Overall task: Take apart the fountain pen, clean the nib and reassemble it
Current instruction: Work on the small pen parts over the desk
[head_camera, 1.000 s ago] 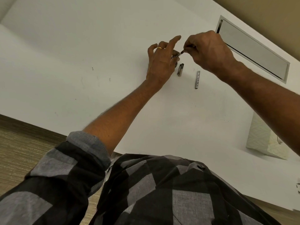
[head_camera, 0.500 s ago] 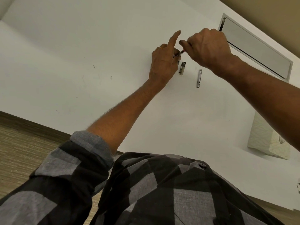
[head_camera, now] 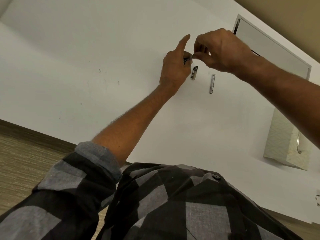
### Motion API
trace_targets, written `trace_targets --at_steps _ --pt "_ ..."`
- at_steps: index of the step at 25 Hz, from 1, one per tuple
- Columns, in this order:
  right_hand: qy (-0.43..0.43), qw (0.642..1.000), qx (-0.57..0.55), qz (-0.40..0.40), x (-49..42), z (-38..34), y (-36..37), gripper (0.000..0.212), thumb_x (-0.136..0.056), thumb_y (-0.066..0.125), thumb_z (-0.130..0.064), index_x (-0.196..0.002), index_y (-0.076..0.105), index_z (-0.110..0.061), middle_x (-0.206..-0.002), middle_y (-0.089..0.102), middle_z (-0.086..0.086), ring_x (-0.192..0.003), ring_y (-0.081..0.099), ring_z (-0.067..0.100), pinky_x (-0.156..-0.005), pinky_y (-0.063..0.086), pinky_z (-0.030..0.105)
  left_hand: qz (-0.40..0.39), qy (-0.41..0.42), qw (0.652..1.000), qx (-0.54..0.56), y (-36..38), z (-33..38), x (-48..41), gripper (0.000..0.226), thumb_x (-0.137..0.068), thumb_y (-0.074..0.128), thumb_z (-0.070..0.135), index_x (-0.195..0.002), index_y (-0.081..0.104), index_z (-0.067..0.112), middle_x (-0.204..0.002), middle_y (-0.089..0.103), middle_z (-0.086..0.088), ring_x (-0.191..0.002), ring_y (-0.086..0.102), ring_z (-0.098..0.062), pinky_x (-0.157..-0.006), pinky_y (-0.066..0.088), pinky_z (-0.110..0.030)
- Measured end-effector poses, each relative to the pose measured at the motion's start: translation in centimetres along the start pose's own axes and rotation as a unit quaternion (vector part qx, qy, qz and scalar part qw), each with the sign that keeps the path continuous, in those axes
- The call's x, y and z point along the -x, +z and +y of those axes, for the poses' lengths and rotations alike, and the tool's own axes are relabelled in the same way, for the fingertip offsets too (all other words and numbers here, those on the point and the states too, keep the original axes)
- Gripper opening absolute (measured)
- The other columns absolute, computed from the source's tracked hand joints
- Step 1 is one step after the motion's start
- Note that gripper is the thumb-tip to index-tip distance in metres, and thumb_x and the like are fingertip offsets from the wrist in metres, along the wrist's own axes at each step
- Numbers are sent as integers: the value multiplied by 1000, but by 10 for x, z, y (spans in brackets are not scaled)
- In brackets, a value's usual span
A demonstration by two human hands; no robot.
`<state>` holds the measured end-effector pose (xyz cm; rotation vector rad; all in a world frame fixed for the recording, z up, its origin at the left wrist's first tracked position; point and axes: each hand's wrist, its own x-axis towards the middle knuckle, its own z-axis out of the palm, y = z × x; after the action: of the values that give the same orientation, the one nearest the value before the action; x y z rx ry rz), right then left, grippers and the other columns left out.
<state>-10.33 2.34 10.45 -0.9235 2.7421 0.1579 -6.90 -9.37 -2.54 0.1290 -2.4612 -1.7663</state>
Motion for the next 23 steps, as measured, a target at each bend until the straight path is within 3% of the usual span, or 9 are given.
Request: trace_targets --at_steps 4,8,10,13,16,18,20,23 --pt "13 1000 -17 -6 -3 -2 1 14 -97 70 -23 -105 70 -11 -98 75 11 -89 72 32 -80 61 48 8 -4 1000 7 0 -1 1 72 -88 73 7 -152 40 14 -96 78 3 -80 64 1 -72 36 9" --pt "58 997 33 34 -4 -1 6 27 -101 64 -31 -103 71 -5 -89 74 19 -80 70 39 -69 55 40 21 0 1000 11 2 -1 5 75 -89 73 7 -154 36 13 -94 78 3 -86 64 2 -74 33 10" --pt "81 995 53 36 -4 -5 7 36 -103 59 -36 -101 70 -2 -82 70 22 -71 63 39 -63 45 37 22 -7 1000 15 0 2 6 75 -89 72 6 -154 36 14 -95 78 3 -94 67 -2 -84 41 3" --pt "87 992 82 33 -4 -7 9 51 -108 45 -39 -89 66 3 -64 52 16 -60 49 33 -60 39 38 11 -9 1000 28 2 5 7 74 -89 70 4 -154 37 14 -93 78 3 -86 70 -5 -93 56 -24" --pt "85 991 100 36 0 -5 12 60 -110 36 -45 -81 62 0 -56 40 9 -56 47 32 -58 36 37 7 -21 999 32 3 2 6 74 -89 70 5 -154 37 18 -94 78 7 -84 70 -2 -86 55 -19" --pt "69 993 89 31 2 -1 10 55 -109 39 -49 -92 63 -3 -67 55 13 -63 55 36 -61 37 37 8 -17 999 35 2 2 5 74 -89 70 4 -154 37 15 -94 78 5 -84 69 -2 -87 49 -11" --pt "19 996 80 18 4 2 5 39 -107 48 -41 -107 62 -5 -91 69 16 -75 63 39 -67 37 37 7 -10 999 36 1 3 4 75 -88 71 3 -154 37 11 -92 78 2 -82 70 -4 -91 48 -11" --pt "-41 993 109 24 4 9 3 31 -108 45 -30 -104 60 -4 -89 68 16 -64 59 36 -66 37 37 0 -10 999 33 0 6 4 76 -88 70 2 -155 35 11 -92 78 1 -80 70 -7 -91 56 -25"
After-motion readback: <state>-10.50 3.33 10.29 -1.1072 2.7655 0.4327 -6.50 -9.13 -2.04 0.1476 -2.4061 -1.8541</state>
